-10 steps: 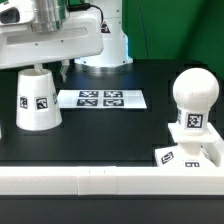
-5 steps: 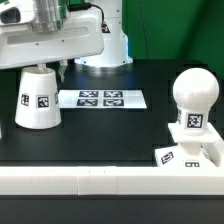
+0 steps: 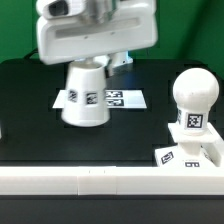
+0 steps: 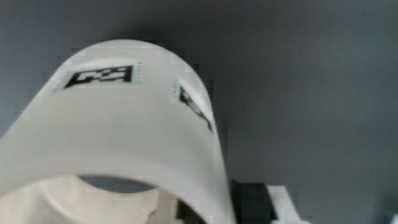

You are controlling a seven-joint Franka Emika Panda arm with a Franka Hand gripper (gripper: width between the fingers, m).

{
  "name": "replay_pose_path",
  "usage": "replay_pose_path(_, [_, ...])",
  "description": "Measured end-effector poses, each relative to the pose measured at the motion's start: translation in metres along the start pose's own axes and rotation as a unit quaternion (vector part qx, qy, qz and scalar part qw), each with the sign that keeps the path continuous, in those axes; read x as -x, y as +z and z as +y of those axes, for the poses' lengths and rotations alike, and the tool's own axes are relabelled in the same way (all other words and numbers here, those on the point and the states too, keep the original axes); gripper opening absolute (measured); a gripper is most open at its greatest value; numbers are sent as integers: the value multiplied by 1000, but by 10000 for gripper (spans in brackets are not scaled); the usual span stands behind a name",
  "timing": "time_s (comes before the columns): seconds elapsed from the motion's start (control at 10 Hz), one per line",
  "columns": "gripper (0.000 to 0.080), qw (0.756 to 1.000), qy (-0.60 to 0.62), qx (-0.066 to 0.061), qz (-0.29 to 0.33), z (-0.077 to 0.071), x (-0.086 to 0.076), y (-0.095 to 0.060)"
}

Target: Assemble lamp

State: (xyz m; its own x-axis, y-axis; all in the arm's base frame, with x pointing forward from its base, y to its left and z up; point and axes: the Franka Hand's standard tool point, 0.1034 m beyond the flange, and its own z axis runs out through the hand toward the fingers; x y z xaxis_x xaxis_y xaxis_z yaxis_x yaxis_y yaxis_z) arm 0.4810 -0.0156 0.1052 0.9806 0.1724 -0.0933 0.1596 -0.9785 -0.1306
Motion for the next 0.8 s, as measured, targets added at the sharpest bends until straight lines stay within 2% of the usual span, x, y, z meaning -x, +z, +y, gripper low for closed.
replay_pose_path(0.1, [45,1000,16,-13,1,-19,-26,-25])
replay_pose_path(0.3, [45,999,46,-25,-8,-41,-56,-63])
replay_pose_path(0.4, [45,998,50,-30,-2,-47,-75,-84])
replay_pose_path(0.5, [45,998,60,-34,-1,-48,-87,-97])
replay_pose_path(0.6, [45,997,62,-41,-21,-50,-93,-103])
replay_pose_path(0.8, [45,997,61,-41,-19,-49,-95,-102])
